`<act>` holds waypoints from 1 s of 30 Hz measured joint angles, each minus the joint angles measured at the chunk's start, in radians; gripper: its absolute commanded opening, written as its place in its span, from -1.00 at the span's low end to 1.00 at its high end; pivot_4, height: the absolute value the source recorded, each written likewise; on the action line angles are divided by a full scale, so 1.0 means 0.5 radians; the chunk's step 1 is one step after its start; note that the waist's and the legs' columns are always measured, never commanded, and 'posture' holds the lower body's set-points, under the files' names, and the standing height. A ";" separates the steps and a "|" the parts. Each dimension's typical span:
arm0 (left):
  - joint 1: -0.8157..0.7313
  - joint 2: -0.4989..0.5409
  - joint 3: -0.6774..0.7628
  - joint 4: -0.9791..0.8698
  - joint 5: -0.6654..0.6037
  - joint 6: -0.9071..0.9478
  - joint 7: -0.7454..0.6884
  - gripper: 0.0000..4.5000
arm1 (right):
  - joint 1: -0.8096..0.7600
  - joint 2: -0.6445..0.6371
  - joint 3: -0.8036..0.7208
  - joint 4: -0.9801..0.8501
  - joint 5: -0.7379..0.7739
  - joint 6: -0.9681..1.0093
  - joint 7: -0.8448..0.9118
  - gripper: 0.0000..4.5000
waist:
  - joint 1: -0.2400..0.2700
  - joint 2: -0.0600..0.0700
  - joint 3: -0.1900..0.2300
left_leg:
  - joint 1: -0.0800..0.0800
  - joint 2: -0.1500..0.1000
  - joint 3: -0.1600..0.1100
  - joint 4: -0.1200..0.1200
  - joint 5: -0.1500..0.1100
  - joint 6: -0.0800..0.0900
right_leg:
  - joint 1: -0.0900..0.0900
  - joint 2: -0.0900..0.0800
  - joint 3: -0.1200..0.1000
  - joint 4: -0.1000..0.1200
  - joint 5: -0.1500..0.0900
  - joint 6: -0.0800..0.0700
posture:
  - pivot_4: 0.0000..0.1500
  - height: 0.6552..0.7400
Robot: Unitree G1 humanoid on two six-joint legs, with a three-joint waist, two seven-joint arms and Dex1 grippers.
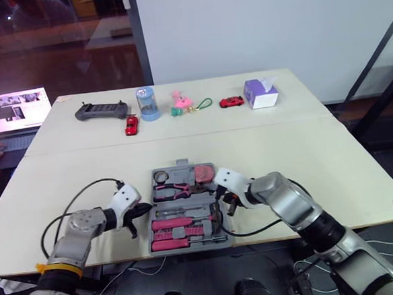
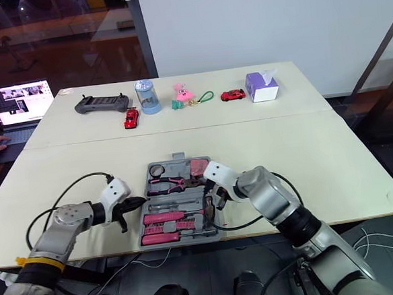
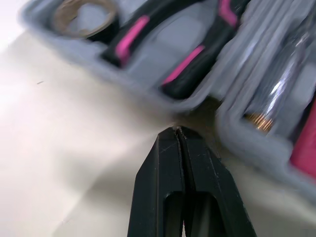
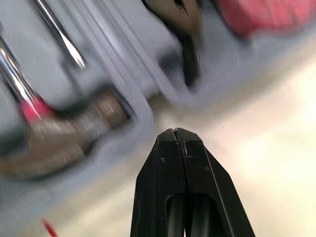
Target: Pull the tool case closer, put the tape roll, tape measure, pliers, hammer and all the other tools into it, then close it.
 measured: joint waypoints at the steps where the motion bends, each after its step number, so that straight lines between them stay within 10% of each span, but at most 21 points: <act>1: 0.032 0.059 0.053 -0.026 -0.021 0.008 -0.011 -0.98 | 0.015 -0.045 -0.054 -0.003 0.022 -0.018 0.012 -1.00 | -0.004 0.000 0.000 | 0.000 0.000 0.000 -0.001 0.000 0.000 | 0.000 0.000 0.000 0.000 0.000 0.000 | 1.00 1.00; 6: 0.218 0.257 0.308 -0.319 -0.246 0.129 -0.136 -0.98 | 0.073 -0.095 -0.365 -0.185 0.176 0.021 0.021 -1.00 | -0.008 0.002 0.001 | 0.001 0.002 0.001 -0.004 -0.005 0.008 | -0.001 0.000 0.000 -0.001 0.000 0.000 | 1.00 1.00; 15: 0.580 -0.046 0.287 -0.620 -0.703 0.166 -0.482 -0.98 | 0.183 0.325 -0.655 -0.323 0.488 0.439 -0.216 -1.00 | 0.017 0.002 0.002 | 0.000 0.001 0.001 -0.002 -0.005 0.010 | 0.000 0.000 0.000 -0.001 0.000 0.000 | 1.00 1.00; 19: 0.542 -0.179 0.165 -0.523 -0.618 0.003 -0.463 -1.00 | 0.123 0.489 -0.813 -0.212 0.543 0.519 -0.373 -0.42 | 0.008 0.002 0.002 | 0.002 0.001 0.001 -0.003 -0.005 0.009 | 0.000 0.000 0.001 -0.001 0.000 0.000 | 1.00 1.00; 25: 0.454 -0.273 0.011 -0.203 -0.417 -0.289 -0.430 -1.00 | -0.061 0.638 -1.074 0.072 0.637 0.548 -0.542 0.96 | -0.001 0.002 0.002 | 0.002 0.001 0.002 -0.004 -0.002 0.003 | 0.000 0.001 0.001 -0.001 0.000 -0.001 | 1.00 1.00; 30: 0.381 -0.253 -0.043 -0.041 -0.319 -0.523 -0.422 -1.00 | -0.147 0.669 -1.120 0.330 0.687 0.538 -0.587 0.98 | -0.004 0.007 -0.001 | 0.005 0.001 0.002 -0.004 -0.004 0.008 | 0.000 0.001 0.001 0.001 0.000 0.000 | 1.00 1.00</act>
